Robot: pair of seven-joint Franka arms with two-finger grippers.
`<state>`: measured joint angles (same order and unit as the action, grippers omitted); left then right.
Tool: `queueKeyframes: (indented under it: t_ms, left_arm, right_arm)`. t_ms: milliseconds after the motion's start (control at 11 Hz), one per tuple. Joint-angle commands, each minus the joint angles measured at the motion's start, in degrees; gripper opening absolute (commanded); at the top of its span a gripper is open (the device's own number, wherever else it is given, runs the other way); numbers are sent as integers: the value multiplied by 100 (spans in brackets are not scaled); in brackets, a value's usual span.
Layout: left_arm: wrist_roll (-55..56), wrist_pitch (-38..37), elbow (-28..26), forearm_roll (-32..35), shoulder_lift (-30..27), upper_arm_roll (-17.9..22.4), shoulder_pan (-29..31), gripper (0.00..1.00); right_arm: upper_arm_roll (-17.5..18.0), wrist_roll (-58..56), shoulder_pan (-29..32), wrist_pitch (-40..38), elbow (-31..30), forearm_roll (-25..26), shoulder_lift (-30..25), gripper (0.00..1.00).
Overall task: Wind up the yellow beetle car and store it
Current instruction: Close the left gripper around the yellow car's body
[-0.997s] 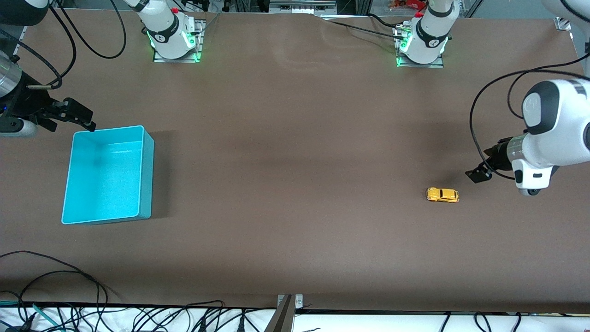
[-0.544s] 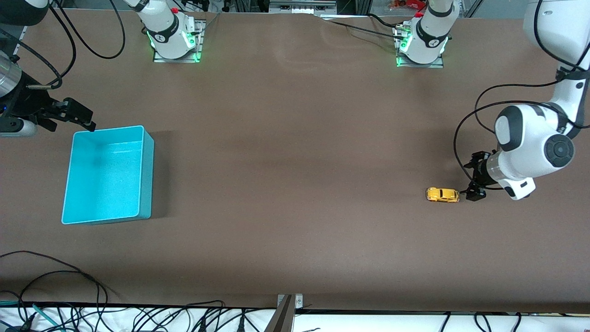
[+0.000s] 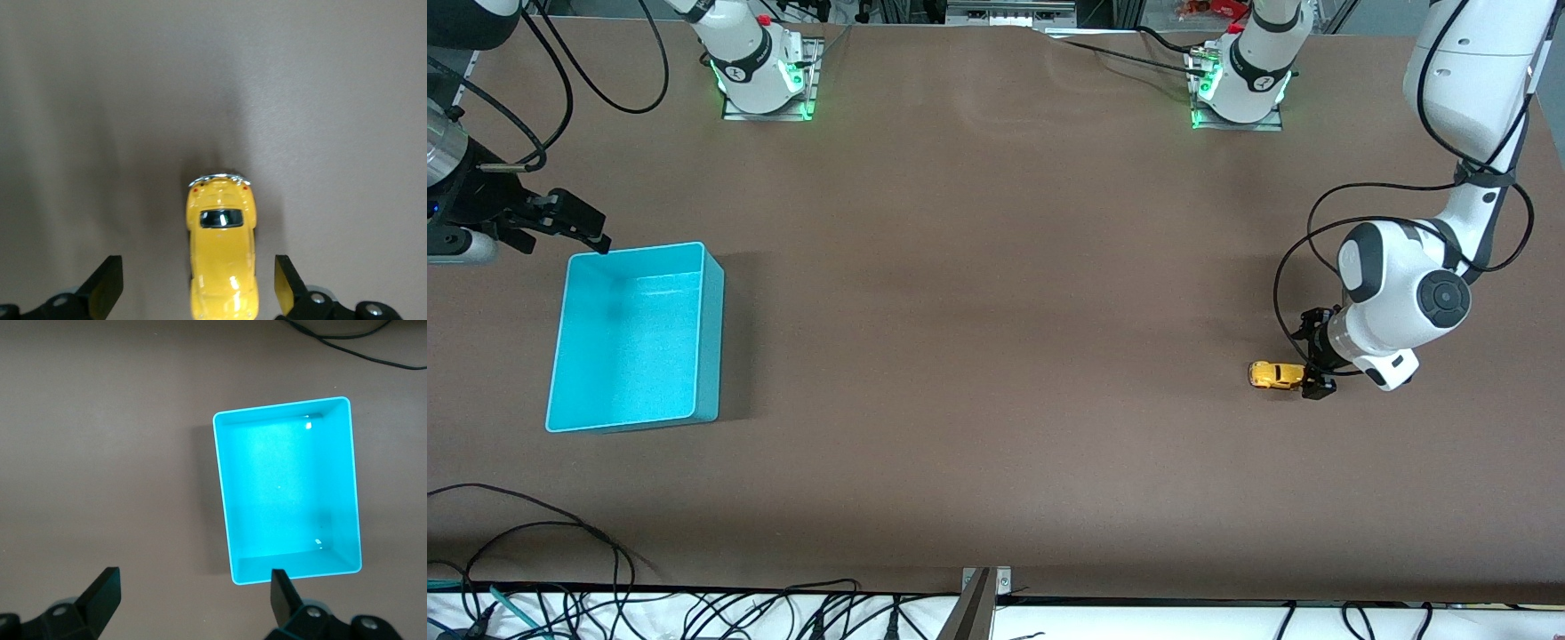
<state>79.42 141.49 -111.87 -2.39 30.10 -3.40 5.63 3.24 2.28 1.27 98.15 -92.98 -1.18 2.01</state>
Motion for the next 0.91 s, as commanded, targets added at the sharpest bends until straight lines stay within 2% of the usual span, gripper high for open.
queueKeyframes:
  t_ms: [0, 362, 725, 816]
  left_arm:
    - [398, 361, 139, 90, 215, 6, -9, 100]
    - [487, 388, 219, 90, 383, 6, -80, 100]
    - [487, 388, 297, 99, 471, 6, -115, 95]
    - [487, 388, 315, 90, 497, 6, -115, 79]
  right_arm:
    - [9, -26, -4, -104, 105, 82, 36, 100]
    - [10, -26, -4, -112, 105, 82, 36, 100]
    - [10, -26, -4, -112, 105, 74, 36, 100]
    - [10, -26, -4, -112, 105, 74, 36, 100]
